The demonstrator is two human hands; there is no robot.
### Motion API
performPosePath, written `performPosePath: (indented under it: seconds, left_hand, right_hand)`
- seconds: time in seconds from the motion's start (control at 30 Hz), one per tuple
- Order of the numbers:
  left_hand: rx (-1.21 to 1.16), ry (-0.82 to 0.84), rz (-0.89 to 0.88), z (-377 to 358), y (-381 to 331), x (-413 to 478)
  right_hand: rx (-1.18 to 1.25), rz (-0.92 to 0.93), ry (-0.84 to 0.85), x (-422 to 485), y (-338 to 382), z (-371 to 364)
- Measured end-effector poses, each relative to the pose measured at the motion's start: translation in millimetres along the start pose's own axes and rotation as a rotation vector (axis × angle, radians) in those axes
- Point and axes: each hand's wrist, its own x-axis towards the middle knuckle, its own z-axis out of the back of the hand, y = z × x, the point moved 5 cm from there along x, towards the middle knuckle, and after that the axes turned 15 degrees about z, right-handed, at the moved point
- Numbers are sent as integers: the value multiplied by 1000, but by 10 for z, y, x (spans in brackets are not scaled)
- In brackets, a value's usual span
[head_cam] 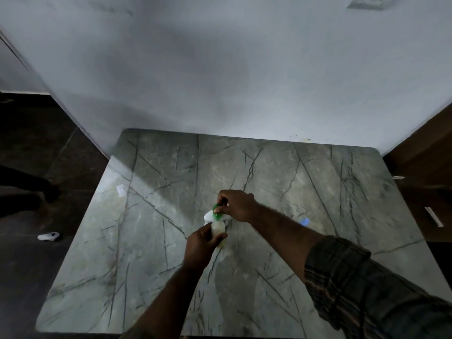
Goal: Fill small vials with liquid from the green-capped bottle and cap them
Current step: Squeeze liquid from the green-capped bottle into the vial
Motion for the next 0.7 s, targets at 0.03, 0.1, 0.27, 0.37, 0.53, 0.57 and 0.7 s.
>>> performPosePath:
  seconds: [0.03, 0.1, 0.27, 0.37, 0.53, 0.57, 0.7]
  left_hand:
    - [-3, -3, -5, 5, -8, 2]
    - [-7, -1, -11, 21, -20, 11]
    - [-11, 21, 1, -10, 46, 34]
    - [-33, 13, -2, -19, 45, 28]
    - [-76, 20, 3, -11, 27, 26]
    - [-67, 17, -4, -13, 22, 27]
    - [-47, 11, -3, -32, 33, 29]
  right_hand:
    - [1, 0, -2, 10, 11, 15]
    - [6, 1, -9, 23, 21, 40]
    - [22, 12, -28, -22, -23, -33]
    - [3, 0, -27, -12, -14, -23]
    - [6, -5, -18, 9, 9, 43]
    - [16, -2, -16, 10, 4, 33]
    - [44, -15, -37, -28, -28, -17]
